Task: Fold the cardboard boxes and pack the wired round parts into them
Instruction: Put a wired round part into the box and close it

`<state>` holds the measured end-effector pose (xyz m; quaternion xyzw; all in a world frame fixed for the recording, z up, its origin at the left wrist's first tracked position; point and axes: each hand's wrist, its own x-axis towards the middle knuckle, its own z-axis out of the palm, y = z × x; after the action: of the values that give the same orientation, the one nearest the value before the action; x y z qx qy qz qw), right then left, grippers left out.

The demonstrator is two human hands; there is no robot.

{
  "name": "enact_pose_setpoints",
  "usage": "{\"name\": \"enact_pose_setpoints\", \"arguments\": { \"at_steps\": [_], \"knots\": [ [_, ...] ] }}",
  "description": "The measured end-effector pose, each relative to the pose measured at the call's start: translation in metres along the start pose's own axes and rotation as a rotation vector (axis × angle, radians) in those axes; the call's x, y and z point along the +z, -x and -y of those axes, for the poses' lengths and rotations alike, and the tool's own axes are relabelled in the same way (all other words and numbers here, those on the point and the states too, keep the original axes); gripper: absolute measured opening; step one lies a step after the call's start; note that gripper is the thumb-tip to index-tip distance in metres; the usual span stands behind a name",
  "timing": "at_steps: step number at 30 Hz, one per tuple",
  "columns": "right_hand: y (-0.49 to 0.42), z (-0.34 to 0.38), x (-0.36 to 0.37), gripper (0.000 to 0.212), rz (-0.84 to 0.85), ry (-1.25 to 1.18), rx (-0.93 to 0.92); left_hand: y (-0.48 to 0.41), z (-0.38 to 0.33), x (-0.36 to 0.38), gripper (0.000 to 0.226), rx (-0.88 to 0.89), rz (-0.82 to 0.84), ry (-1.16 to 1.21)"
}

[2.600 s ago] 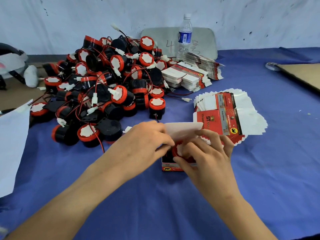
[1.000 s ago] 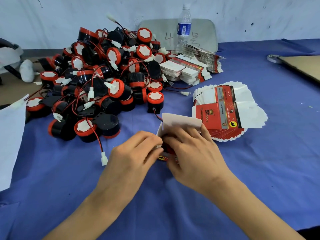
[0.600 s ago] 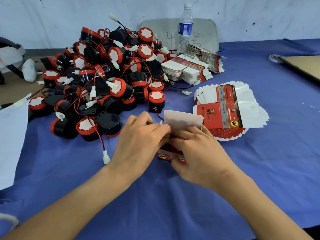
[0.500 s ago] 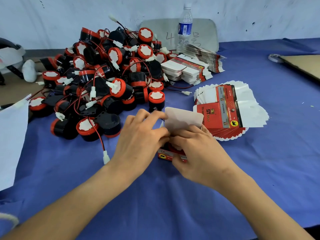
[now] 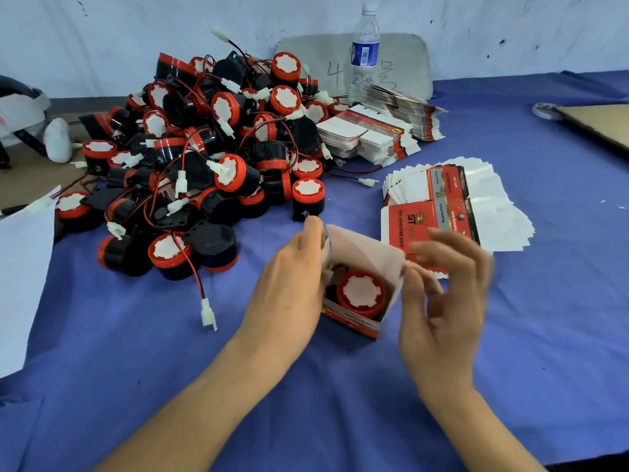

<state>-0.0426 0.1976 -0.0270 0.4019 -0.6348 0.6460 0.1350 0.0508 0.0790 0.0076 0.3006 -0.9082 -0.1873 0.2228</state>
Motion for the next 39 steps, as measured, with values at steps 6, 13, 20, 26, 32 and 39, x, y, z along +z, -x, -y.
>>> {"name": "enact_pose_setpoints", "arguments": {
  "at_steps": [6, 13, 20, 26, 32, 39],
  "knots": [
    [-0.003, -0.008, -0.005, 0.051, 0.146, -0.258, 0.544, -0.005, 0.003, 0.003, 0.019, -0.006, 0.037, 0.004],
    [-0.008, -0.017, -0.009, 0.053, 0.251, -0.456, 0.654, -0.006, 0.004, 0.014, 0.032, 0.010, 0.002, 0.079],
    [-0.005, -0.016, -0.009, 0.061, 0.368, -0.510, 0.715, -0.012, 0.000, 0.007, 0.025, 0.100, 0.109, 0.037],
    [-0.003, -0.011, -0.007, 0.065, 0.415, -0.485, 0.661, 0.004, -0.010, 0.009, 0.027, 0.014, 0.222, 0.294],
    [-0.002, -0.010, -0.009, 0.056, 0.428, -0.463, 0.627, 0.016, -0.007, 0.014, 0.044, -0.009, 0.178, 0.486],
    [-0.002, -0.008, -0.007, 0.049, 0.389, -0.474, 0.622, 0.018, -0.003, 0.015, 0.075, 0.016, 0.128, 0.503]
  ]
}}
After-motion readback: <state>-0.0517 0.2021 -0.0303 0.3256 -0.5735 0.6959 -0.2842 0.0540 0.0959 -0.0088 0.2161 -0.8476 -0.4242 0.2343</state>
